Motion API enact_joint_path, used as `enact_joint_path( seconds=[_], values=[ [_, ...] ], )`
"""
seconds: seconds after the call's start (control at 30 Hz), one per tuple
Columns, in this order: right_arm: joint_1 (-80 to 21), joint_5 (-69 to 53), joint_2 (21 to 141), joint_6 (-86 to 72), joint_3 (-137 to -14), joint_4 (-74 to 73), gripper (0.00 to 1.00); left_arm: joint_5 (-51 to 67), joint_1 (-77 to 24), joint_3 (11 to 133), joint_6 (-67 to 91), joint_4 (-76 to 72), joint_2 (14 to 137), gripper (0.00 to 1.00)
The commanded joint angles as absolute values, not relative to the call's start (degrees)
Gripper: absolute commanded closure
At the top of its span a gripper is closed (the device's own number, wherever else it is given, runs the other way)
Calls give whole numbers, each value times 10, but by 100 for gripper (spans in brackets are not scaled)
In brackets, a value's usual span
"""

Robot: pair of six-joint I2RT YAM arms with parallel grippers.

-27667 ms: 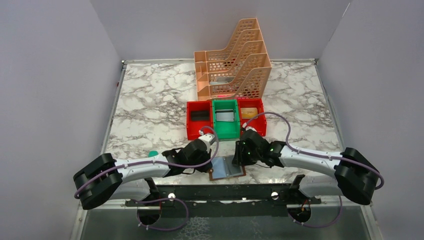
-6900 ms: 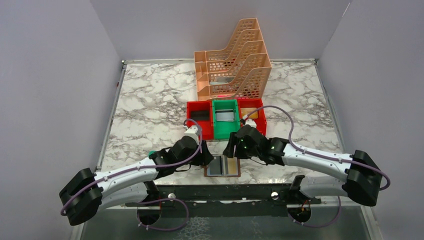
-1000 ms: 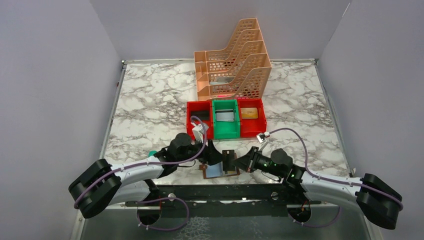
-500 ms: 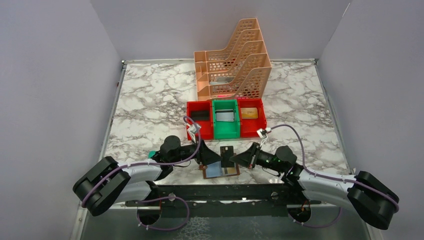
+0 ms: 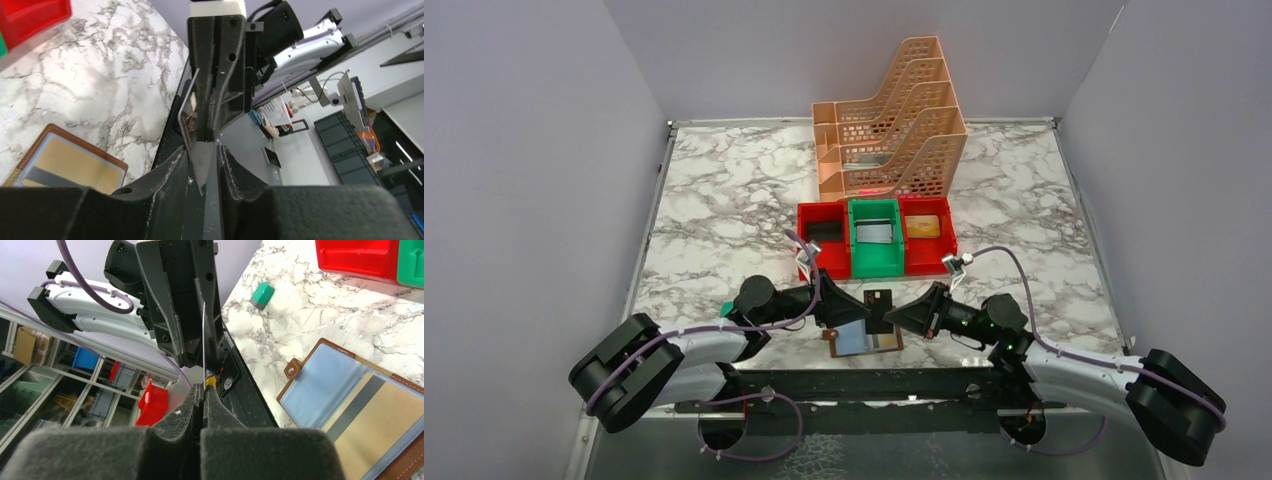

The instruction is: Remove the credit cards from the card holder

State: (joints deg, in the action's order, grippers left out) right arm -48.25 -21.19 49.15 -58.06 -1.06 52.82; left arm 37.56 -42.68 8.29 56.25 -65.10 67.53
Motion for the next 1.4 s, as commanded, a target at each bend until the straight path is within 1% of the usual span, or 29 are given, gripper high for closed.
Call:
enact_joint_path(
  seconds=[0.0,0.17,0.27,0.37,0.47,0.53,0.6,0.7,0.73,0.77,1.0,1.2,1.37],
  values=[
    [-478,-241,517,-583,8,586,99,399,-444,85,582,-733,692,76],
    [-478,-252,546,-592,10,621,99,398,-454,88,588,-760,709,86],
    [-478,-237,543,-597,15,612,99,390,-453,83,588,-763,706,91],
    [-478,-229,534,-602,15,594,98,387,-454,81,587,-763,702,100],
    [-478,-230,528,-599,8,572,95,382,-454,81,584,-761,702,100],
    [-478,-227,526,-599,9,564,92,382,-453,82,581,-757,702,100],
    [-478,-221,524,-601,10,551,84,380,-454,83,576,-747,697,100],
    [-478,-213,519,-602,10,536,76,376,-454,89,558,-706,680,100],
    [-478,-209,516,-603,9,523,69,373,-454,91,550,-687,674,100],
    [-478,-203,513,-603,7,510,65,370,-453,93,539,-671,665,100],
    [-478,-158,461,-605,7,428,48,328,-454,102,487,-542,607,100],
    [-478,-126,407,-599,0,344,40,254,-454,119,425,-388,543,100],
    [-478,-82,348,-599,-11,242,37,156,-454,167,346,-199,492,100]
  ],
)
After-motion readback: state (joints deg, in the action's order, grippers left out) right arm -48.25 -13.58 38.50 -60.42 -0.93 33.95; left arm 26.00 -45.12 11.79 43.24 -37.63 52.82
